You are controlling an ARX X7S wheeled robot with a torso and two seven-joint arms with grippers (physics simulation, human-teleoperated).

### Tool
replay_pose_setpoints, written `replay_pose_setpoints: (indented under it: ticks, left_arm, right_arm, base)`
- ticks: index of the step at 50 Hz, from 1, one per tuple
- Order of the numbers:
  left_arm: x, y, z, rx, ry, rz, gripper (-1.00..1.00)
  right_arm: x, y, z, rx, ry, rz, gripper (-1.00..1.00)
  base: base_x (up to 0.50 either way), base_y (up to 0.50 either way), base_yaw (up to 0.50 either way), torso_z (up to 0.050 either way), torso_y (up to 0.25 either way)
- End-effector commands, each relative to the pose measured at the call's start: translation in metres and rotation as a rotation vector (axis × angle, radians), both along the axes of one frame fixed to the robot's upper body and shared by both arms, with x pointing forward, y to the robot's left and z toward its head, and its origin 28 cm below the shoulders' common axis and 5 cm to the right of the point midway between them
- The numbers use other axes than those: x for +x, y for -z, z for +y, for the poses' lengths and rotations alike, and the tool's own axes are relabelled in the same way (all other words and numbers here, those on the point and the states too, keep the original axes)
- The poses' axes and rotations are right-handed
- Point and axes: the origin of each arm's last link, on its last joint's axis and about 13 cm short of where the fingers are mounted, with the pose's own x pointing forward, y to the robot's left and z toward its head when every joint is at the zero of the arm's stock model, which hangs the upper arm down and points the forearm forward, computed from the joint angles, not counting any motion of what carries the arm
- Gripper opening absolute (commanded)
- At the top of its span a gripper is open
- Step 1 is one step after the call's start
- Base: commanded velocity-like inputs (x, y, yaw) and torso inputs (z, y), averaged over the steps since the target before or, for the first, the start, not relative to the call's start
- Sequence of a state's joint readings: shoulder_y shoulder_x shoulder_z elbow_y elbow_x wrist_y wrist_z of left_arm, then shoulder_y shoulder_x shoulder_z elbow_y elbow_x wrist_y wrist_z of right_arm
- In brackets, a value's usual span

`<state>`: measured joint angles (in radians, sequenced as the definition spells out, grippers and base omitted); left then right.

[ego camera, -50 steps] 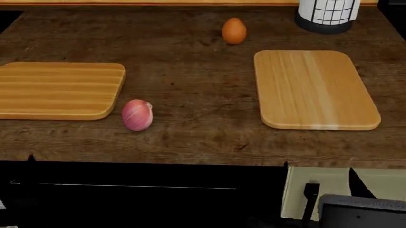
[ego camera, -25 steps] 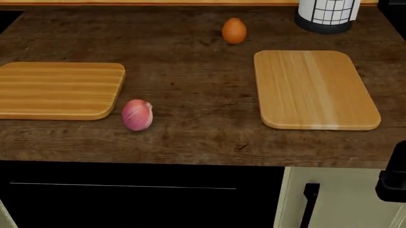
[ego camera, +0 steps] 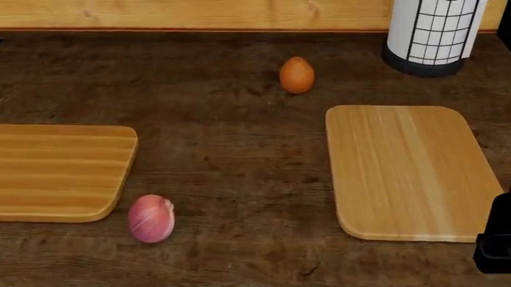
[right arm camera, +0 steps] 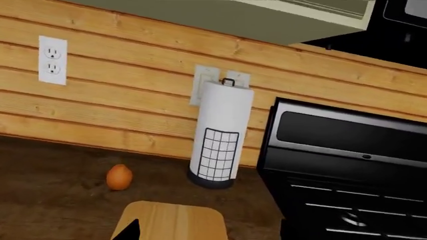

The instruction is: Place the onion and the orange on separate cutting boards.

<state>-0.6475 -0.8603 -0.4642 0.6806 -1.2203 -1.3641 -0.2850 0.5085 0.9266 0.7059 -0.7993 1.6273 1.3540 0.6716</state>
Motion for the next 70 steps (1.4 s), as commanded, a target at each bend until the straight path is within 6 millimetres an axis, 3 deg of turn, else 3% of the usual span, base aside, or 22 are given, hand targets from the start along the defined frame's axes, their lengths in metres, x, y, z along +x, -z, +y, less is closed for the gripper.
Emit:
replay_pose_setpoints:
  ticks: [1,18,24,31,37,51,66,69,70]
  left_arm:
    - [-0.003,-0.001,0.001,0.014,0.024,0.02,1.0]
    - [-0.005,-0.01,0.005,0.033,0.104,0.019,1.0]
    - [-0.038,-0.012,-0.006,-0.011,0.377,0.064,1.0]
    - [-0.061,-0.015,-0.01,-0.113,0.459,0.093,1.0]
    - [-0.078,-0.016,-0.024,-0.098,0.517,0.088,1.0]
    - [-0.065,0.002,-0.041,-0.022,0.537,0.201,1.0]
    - [-0.052,-0.007,-0.056,0.026,0.597,0.234,1.0]
    - [-0.056,0.001,-0.058,-0.001,0.62,0.248,1.0]
    - [-0.056,0.021,-0.061,0.112,0.654,0.307,1.0]
  right_arm:
    - [0.0,-0.001,0.0,-0.025,-0.013,-0.006,1.0]
    - [-0.004,-0.008,0.0,0.002,-0.022,-0.033,1.0]
    - [-0.002,-0.009,-0.001,0.012,-0.024,-0.031,1.0]
    - [0.001,-0.008,-0.003,0.005,-0.014,-0.035,1.0]
    - [0.002,-0.003,-0.002,-0.02,-0.007,-0.023,1.0]
    - [0.005,0.001,-0.002,-0.026,-0.004,-0.007,1.0]
    - [0.011,-0.015,-0.002,-0.017,-0.009,-0.028,1.0]
    - [0.008,-0.007,-0.003,0.017,0.017,-0.001,1.0]
    - [0.002,-0.011,-0.003,0.003,0.011,0.008,1.0]
  base:
    - [0.5,0.0,0.0,0.0,0.0]
    - [0.47,0.0,0.0,0.0,0.002]
    - [0.0,0.0,0.0,0.0,0.002]
    - [0.0,0.0,0.0,0.0,0.0]
    - [0.0,0.0,0.0,0.0,0.0]
    - [0.0,0.0,0.0,0.0,0.0]
    - [0.0,0.0,0.0,0.0,0.0]
    - [0.0,0.0,0.0,0.0,0.0]
    - [0.0,0.0,0.0,0.0,0.0]
